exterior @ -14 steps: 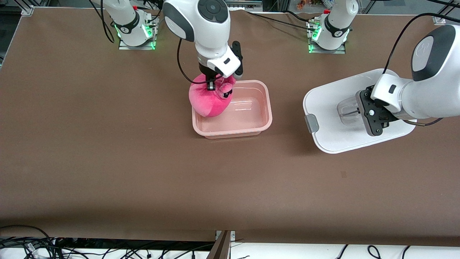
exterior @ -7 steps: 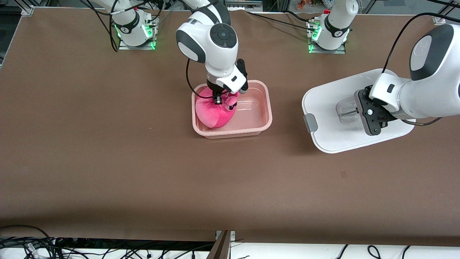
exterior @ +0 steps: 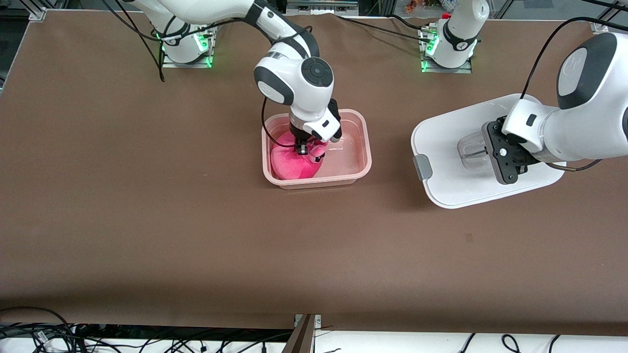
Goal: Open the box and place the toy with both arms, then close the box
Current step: 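Lower the pink toy into the box and open the right gripper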
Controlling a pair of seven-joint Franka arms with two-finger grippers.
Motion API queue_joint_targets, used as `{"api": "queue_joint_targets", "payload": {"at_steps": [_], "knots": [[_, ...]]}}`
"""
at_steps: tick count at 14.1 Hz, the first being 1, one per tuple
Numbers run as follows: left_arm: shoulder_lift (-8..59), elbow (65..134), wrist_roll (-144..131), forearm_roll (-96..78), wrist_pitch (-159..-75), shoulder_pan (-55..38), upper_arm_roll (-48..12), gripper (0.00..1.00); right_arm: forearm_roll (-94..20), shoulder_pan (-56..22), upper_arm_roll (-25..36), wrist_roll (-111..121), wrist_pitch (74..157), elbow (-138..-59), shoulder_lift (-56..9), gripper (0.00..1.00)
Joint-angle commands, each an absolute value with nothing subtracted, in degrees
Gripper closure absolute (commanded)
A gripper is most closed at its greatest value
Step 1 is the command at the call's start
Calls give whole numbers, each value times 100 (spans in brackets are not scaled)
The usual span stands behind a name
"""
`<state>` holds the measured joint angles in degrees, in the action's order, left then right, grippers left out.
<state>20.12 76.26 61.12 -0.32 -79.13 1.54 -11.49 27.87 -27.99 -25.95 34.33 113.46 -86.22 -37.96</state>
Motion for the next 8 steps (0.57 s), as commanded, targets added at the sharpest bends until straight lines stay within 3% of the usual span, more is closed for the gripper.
{"api": "queue_joint_targets", "payload": {"at_steps": [1,8], "knots": [[2092,7418,6179,97,-7857,176,-1169,100,3014,-2883,-2566,3287,11609,-8490,-3963,1],[2083,7418,6187,97,-7857,123,-1178,100,2997,-3067,-2531,2206,12709,-8481,-4228,0]]}}
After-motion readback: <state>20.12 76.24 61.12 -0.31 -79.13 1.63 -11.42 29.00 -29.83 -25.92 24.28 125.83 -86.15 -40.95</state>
